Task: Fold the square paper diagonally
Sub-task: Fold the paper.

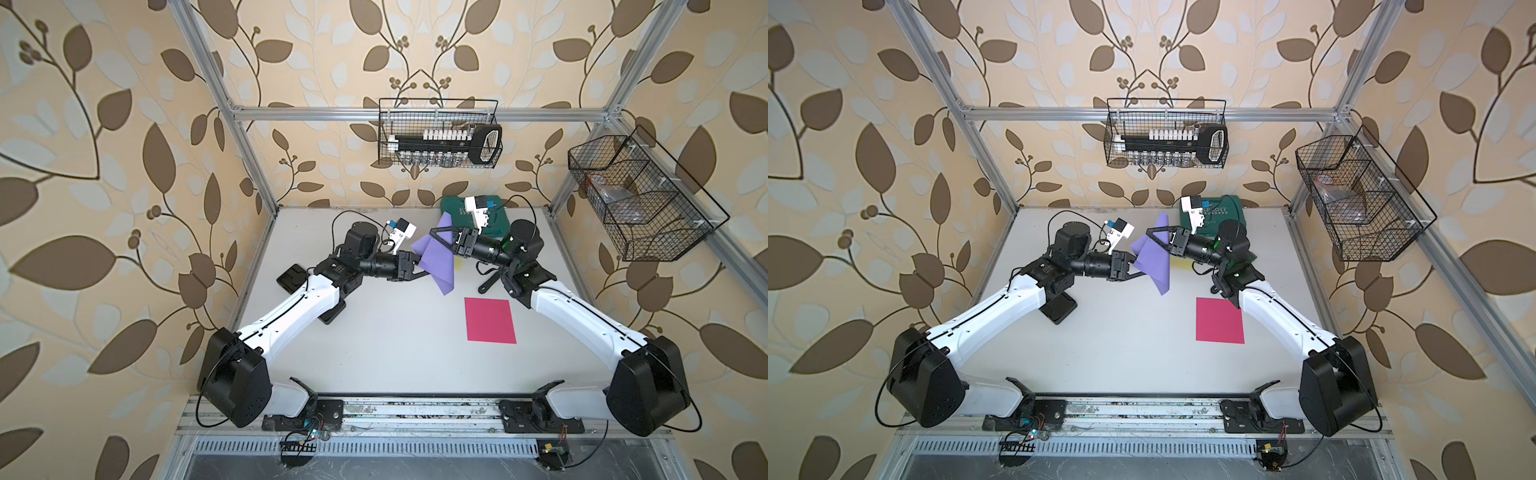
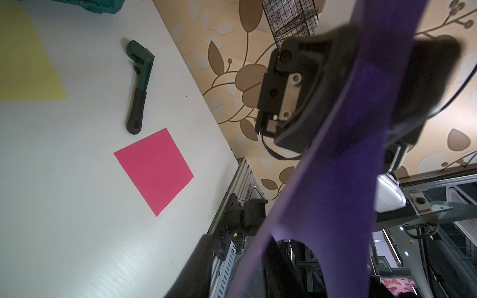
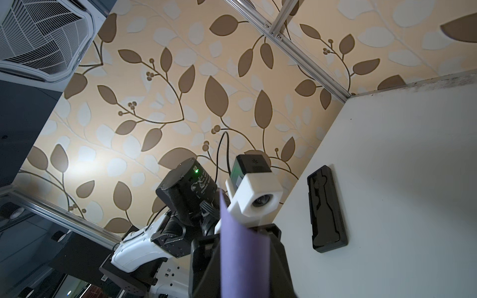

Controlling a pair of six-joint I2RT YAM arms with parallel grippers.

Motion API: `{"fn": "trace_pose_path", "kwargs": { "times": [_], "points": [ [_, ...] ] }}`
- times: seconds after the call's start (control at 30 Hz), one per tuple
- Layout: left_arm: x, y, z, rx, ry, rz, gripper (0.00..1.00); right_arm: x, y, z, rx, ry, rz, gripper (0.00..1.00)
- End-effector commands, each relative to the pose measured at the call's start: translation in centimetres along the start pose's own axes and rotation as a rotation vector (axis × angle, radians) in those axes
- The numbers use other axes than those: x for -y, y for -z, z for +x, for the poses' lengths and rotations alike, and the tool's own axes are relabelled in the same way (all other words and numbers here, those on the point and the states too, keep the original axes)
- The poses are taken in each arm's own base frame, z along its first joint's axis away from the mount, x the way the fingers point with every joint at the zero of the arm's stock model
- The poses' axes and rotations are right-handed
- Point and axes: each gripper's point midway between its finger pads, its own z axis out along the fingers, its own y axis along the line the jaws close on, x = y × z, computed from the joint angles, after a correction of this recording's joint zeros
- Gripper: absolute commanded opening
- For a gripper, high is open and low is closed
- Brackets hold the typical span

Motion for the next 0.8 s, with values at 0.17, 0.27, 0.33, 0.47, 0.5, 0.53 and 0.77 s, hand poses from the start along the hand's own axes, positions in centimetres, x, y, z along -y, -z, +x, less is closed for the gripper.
{"fn": "trace_pose_path", "kwargs": {
  "times": [0.17, 0.27, 0.33, 0.47, 0.5, 0.53, 0.77],
  "points": [
    [2.2, 6.0, -3.2, 0.126, -0.102, 0.021, 0.34, -1.8, 1.3, -0.4, -0.043, 0.044, -0.026, 0.19],
    [3.9, 6.4, -3.3, 0.121, -0.137, 0.063, 0.36, -1.7, 1.4, -0.2, -0.073, 0.056, -0.016, 0.19],
    [4.8, 6.6, -3.4, 0.132, -0.13, 0.102, 0.41, -1.8, 1.3, -0.1, -0.089, 0.058, -0.017, 0.2],
    [5.5, 6.2, -3.3, 0.121, -0.063, 0.127, 0.45, -1.8, 1.2, -0.1, -0.101, 0.058, -0.019, 0.2],
    [5.8, 5.9, -3.1, 0.109, -0.052, 0.131, 0.45, -1.7, 1.1, -0.1, -0.103, 0.059, -0.018, 0.2],
    [6.0, 5.6, -2.8, 0.099, -0.043, 0.125, 0.46, -1.8, 1.2, -0.2, -0.101, 0.062, -0.019, 0.2],
    [6.6, 4.6, -1.9, 0.064, -0.006, 0.118, 0.47, -1.8, 1.2, -0.3, -0.099, 0.066, -0.015, 0.2]
  ]
}}
